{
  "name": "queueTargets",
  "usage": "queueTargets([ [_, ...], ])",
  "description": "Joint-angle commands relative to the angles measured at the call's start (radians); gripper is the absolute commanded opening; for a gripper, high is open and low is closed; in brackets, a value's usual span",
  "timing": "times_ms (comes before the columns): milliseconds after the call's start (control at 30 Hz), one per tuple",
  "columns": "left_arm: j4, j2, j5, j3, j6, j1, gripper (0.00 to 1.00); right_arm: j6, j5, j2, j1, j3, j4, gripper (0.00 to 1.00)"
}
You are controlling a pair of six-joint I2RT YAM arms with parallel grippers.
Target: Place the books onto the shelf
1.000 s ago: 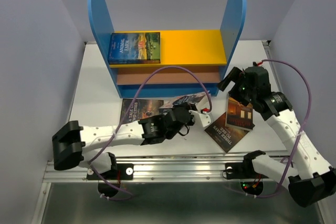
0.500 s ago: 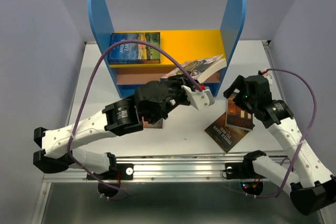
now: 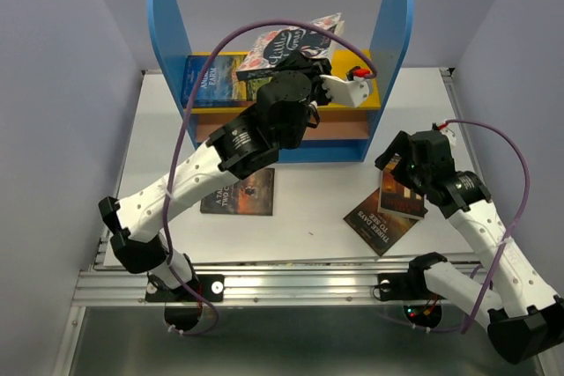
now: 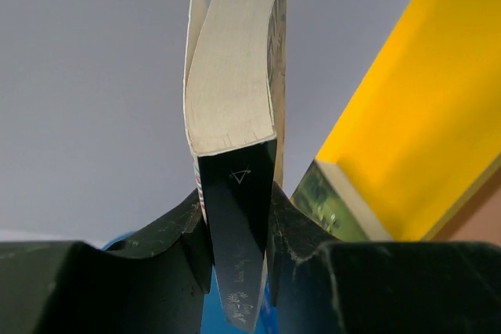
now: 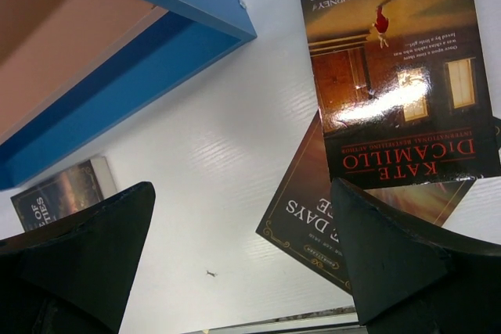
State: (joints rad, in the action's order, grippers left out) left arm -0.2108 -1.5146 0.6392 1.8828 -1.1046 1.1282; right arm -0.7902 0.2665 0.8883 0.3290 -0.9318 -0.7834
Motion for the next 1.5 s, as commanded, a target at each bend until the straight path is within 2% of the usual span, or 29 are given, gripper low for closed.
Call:
queueTargets([
  [0,0.097,0.016,0.164,0.0,-0.15,-0.07,0.0,-0.006,0.011,-0.02,0.004,0.001,0.006,1.0],
  [67,0.247,0.022,0.203,-0.088,-0.22,-0.109,0.0,-0.007,0.005,-0.018,0.004,-0.004,0.006,1.0],
  [267,0.451,0.054,0.22,-0.241,-0.328,-0.194,0.0,-0.007,-0.013,-0.006,0.004,-0.001,0.007,1.0],
  [433,0.438,0.105,0.137,-0.388,-0.322,-0.244,0.0,-0.009,-0.016,-0.002,0.004,-0.004,0.01,1.0],
  [633,0.415,0.159,0.03,-0.45,-0.287,-0.32,0.0,-0.018,-0.016,-0.002,0.004,-0.007,0.009,1.0],
  [800,0.404,0.223,-0.042,-0.557,-0.291,-0.364,0.0,-0.029,-0.016,-0.009,0.004,-0.002,0.012,1.0],
  [867,0.419,0.229,-0.038,-0.582,-0.287,-0.375,0.0,-0.029,-0.013,-0.008,0.004,-0.004,0.012,1.0],
  [933,0.458,0.231,-0.062,-0.596,-0.282,-0.395,0.0,-0.029,-0.016,-0.003,0.004,-0.009,0.012,1.0],
  [1067,0.427,0.235,-0.124,-0.616,-0.276,-0.419,0.0,-0.03,-0.016,0.001,0.004,-0.018,0.012,1.0],
  [1467,0.421,0.218,-0.161,-0.643,-0.276,-0.459,0.0,-0.041,-0.013,0.015,0.004,-0.015,0.018,1.0],
])
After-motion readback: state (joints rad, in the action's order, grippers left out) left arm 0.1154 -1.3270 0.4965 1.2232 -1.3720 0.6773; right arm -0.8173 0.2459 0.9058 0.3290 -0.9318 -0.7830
